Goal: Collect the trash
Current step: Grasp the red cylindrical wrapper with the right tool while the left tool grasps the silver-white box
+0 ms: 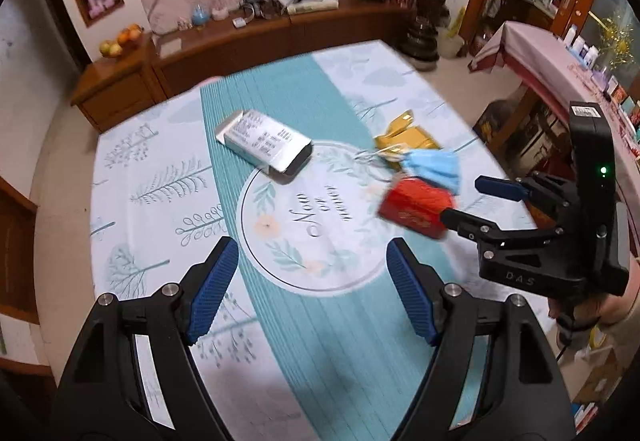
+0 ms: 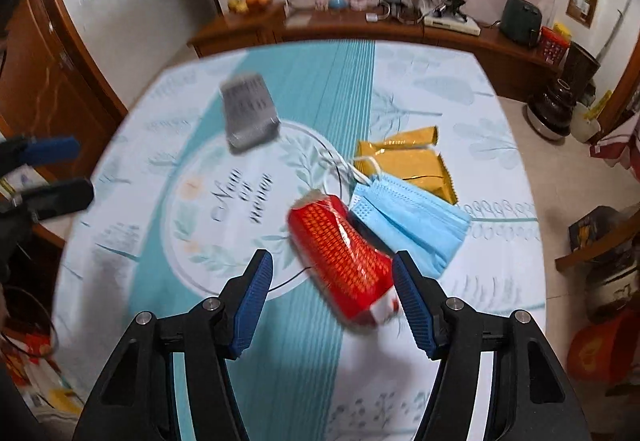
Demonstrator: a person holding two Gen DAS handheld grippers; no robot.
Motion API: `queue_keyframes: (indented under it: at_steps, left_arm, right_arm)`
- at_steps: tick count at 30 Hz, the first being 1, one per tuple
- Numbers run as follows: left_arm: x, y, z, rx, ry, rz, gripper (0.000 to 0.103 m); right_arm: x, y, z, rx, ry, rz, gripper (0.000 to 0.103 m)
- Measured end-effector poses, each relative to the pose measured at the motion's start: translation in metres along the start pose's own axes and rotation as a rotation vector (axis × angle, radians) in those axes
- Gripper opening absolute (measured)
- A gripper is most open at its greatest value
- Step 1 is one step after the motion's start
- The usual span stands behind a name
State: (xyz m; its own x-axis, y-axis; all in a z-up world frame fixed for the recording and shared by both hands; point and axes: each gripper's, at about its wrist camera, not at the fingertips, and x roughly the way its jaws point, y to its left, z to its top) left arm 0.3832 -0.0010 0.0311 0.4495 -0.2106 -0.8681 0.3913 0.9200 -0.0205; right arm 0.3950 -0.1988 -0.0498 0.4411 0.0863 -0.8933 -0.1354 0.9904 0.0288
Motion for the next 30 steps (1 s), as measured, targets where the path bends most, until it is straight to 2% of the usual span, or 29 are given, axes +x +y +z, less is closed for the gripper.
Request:
queue_keyframes:
  at_steps: [4, 9, 13, 15, 17, 24, 30]
  left_arm:
    - [0.048, 0.028, 0.014, -0.008, 0.060, -0.021, 0.074]
    - [0.077, 0.045, 0.021, -0.014, 0.082, -0.035, 0.074]
    - [0.089, 0.053, 0.027, -0.037, 0.089, -0.042, 0.074]
    - [0.096, 0.062, 0.034, -0.061, 0.093, -0.049, 0.074]
    - [0.101, 0.069, 0.039, -0.082, 0.092, -0.052, 0.074]
    - [0.113, 0.085, 0.059, -0.159, 0.093, -0.051, 0.074]
    - [0.135, 0.092, 0.079, -0.252, 0.120, -0.055, 0.074]
  right_arm:
    - [0.033, 0.004, 0.000, -0.050, 0.057, -0.038, 0.059]
    - [0.056, 0.008, 0.003, -0.045, 0.107, -0.043, 0.050]
    - [0.060, 0.017, 0.006, -0.051, 0.120, -0.020, 0.046]
    - [0.061, 0.023, 0.009, -0.049, 0.123, 0.000, 0.039]
    - [0.061, 0.028, 0.012, -0.034, 0.125, 0.035, 0.036]
    - [0.048, 0.032, 0.032, 0.080, 0.066, 0.095, 0.030]
    - [0.039, 0.023, 0.064, 0.170, -0.023, 0.083, 0.030]
